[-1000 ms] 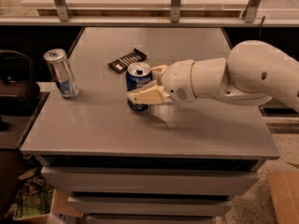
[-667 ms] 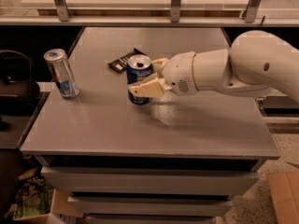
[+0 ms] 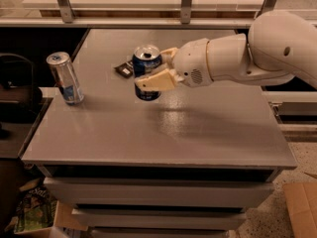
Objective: Pick pepsi can
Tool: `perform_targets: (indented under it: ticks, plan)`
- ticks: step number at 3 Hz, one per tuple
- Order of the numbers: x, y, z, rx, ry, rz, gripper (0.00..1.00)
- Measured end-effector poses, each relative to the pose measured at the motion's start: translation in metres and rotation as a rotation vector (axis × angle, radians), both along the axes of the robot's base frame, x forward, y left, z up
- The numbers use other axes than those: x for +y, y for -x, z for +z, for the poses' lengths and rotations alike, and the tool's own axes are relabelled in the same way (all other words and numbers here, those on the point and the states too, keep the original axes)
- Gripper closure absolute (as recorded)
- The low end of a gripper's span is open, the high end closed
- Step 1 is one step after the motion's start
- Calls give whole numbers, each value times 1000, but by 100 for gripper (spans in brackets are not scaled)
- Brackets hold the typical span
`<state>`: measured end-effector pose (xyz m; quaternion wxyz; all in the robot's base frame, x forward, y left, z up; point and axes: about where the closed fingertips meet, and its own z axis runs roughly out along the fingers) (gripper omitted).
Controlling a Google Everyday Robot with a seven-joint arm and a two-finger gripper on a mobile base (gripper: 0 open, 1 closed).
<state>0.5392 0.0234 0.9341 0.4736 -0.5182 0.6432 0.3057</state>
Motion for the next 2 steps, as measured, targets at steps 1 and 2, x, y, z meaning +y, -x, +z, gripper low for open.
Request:
perform_targets:
  ticks: [1, 2]
  plan:
    - [3, -1, 9, 4, -5, 30, 100]
    - [3, 0, 9, 8, -6, 34, 100]
